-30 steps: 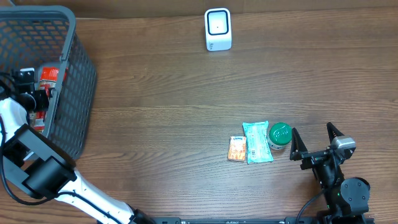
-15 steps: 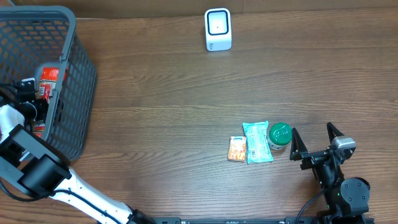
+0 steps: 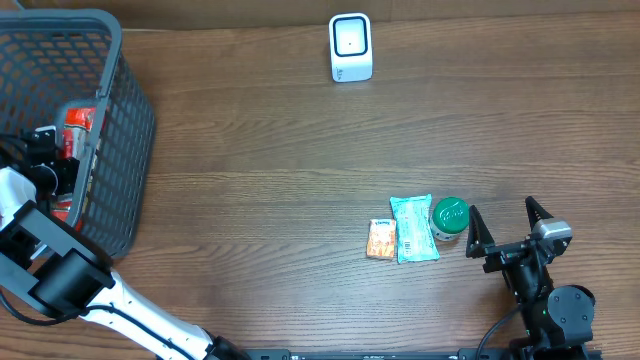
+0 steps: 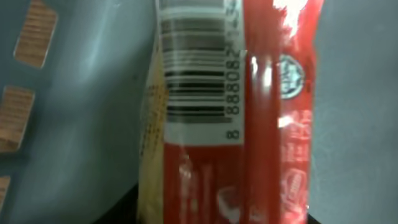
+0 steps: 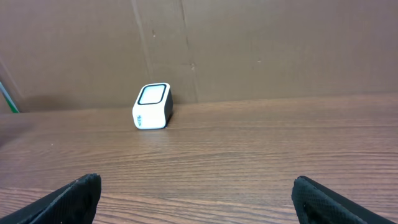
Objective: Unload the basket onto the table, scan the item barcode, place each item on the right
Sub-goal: 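Reach into the basket and grasp the red-and-tan snack pack, then carry the snack pack out and lay it on the table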
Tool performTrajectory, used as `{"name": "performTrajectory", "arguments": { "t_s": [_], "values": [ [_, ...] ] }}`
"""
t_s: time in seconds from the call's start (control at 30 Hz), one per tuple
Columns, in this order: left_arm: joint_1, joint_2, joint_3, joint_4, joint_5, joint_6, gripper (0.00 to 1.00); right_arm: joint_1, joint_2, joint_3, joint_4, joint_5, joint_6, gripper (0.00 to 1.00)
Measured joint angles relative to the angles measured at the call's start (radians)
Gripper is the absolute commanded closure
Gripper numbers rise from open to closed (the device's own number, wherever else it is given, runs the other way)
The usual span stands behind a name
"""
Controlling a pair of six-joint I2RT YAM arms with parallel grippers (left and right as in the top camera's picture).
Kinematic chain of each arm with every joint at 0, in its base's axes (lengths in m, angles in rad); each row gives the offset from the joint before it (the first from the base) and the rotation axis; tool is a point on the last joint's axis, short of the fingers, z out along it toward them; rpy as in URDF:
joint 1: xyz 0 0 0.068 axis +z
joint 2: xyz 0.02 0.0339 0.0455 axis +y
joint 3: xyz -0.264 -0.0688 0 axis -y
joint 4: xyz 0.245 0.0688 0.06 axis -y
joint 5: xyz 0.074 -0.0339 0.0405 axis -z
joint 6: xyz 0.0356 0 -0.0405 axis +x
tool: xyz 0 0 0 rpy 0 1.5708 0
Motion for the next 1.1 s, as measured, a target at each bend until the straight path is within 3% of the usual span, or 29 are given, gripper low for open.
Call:
{"name": "performTrajectory", "arguments": {
  "t_s": [0.53,0.9,1.1],
  "values": [
    [-0.003,-0.083,0.024,-0.054,-0.033,-0.12,0.96,0.0,0.0,0.0,0.0,0.0,0.0,0.0],
    [-0.029,-0.512,0.023,0.022,-0.036,-0.279,0.96,0.0,0.0,0.0,0.0,0.0,0.0,0.0],
    [-0.095,-0.735,0.023,0.037,-0.084,-0.428,0.96,0.0,0.0,0.0,0.0,0.0,0.0,0.0]
  ]
}}
